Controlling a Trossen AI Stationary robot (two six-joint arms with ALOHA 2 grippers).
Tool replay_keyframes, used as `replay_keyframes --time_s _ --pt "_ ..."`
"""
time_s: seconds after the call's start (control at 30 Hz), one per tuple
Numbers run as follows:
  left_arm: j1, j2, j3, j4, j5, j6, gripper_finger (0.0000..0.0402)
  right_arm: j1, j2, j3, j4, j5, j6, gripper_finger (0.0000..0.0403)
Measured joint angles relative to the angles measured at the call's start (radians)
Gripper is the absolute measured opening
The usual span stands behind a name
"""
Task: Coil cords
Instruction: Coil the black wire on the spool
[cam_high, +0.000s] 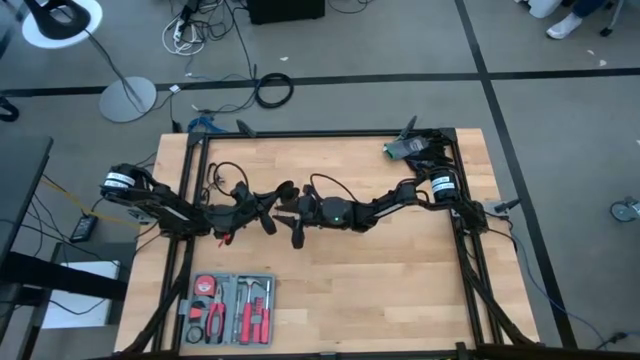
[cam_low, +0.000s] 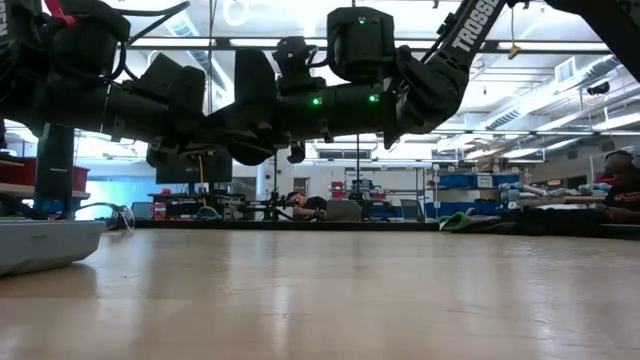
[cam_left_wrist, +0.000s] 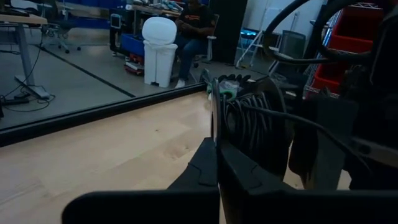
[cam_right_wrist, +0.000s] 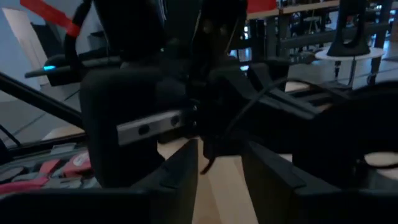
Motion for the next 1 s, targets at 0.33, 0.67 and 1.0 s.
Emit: replay_keyframes --time_s 0.33,0.67,1.0 --pt "0.0 0.0 0.0 0.088 0.01 -0.004 0.0 0.0 0.001 0.001 -0.146 0.023 0.021 0.0005" --pt "0.0 0.001 -0.001 0.123 0.069 -0.056 0.0 -0.003 -0.046 0.0 -0.414 0.215 0.016 0.0002" --pt "0.0 0.0 -0.035 0.027 0.062 -0.138 0.0 -0.002 -0.183 0.001 -0.8 0.314 -0.003 0.0001"
